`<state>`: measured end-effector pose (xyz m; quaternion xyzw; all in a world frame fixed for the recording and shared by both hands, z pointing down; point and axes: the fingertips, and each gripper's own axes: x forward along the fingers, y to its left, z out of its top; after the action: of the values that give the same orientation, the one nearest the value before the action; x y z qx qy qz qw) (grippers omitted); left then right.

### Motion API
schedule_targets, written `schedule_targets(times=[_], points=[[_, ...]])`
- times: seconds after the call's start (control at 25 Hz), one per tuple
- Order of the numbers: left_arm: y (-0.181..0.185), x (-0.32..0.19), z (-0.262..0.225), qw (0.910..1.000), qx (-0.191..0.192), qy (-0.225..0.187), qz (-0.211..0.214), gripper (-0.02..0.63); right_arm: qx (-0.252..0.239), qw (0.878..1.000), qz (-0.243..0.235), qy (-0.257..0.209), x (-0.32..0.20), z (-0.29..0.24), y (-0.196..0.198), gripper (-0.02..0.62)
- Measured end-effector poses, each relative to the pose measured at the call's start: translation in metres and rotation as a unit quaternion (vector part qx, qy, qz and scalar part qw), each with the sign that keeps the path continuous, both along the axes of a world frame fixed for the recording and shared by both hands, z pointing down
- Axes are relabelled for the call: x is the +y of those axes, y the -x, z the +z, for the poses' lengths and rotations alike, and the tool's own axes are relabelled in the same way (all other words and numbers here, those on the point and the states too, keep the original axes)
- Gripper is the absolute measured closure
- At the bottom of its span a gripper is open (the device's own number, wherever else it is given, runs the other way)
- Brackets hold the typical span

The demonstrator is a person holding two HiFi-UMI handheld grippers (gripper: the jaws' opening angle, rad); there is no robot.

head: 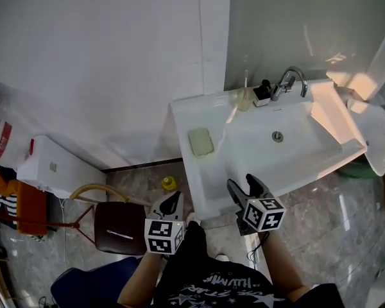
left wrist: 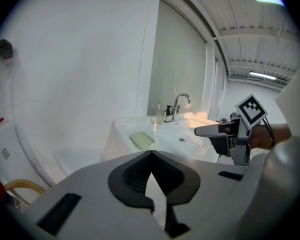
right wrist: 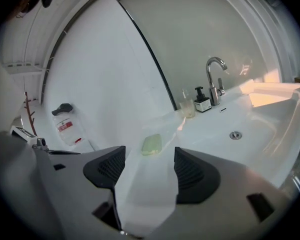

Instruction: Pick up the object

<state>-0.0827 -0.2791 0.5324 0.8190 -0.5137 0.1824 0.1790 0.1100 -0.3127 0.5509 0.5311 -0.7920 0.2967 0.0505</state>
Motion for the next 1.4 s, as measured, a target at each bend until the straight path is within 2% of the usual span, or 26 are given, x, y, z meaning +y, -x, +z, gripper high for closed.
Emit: schedule_targets(times=[0.16,0.32,0.36,0.44,0.72,0.96,1.2,1.28,1.4], points=[[0.001,-0.045,0.018,0.999,-0.006,0.023,0.037,0.591,0.022,1.0,0.004,0.022,-0.052,0.016,0.019,0.293],[0.007,-0.079,0.03,0.9976,-0.005,0.04,0.056,0.591,0.04,0.998,0.002,0.051,-0.091,0.033,0.035,0.299],[0.009,-0.086,0.032,0.9974,-0.006,0.04,0.059,0.591,0.045,0.997,0.004,0.059,-0.1,0.038,0.038,0.31],[0.013,-0.1,0.037,0.997,-0.006,0.045,0.063,0.591,0.057,0.996,0.004,0.075,-0.116,0.048,0.044,0.375],[0.03,-0.14,0.056,0.9955,-0.009,0.062,0.071,0.591,0.101,0.987,-0.016,0.127,-0.165,0.087,0.061,0.419],[0.041,-0.159,0.069,0.9944,-0.012,0.072,0.077,0.591,0.131,0.977,-0.024,0.167,-0.183,0.116,0.067,0.444],[0.042,-0.161,0.074,0.994,-0.01,0.078,0.076,0.591,0.154,0.967,-0.028,0.202,-0.176,0.13,0.068,0.492],[0.043,-0.16,0.075,0.9939,-0.011,0.079,0.076,0.591,0.163,0.964,-0.022,0.208,-0.175,0.133,0.067,0.525],[0.044,-0.156,0.075,0.9938,-0.014,0.08,0.076,0.591,0.158,0.964,-0.005,0.212,-0.176,0.132,0.065,0.54]])
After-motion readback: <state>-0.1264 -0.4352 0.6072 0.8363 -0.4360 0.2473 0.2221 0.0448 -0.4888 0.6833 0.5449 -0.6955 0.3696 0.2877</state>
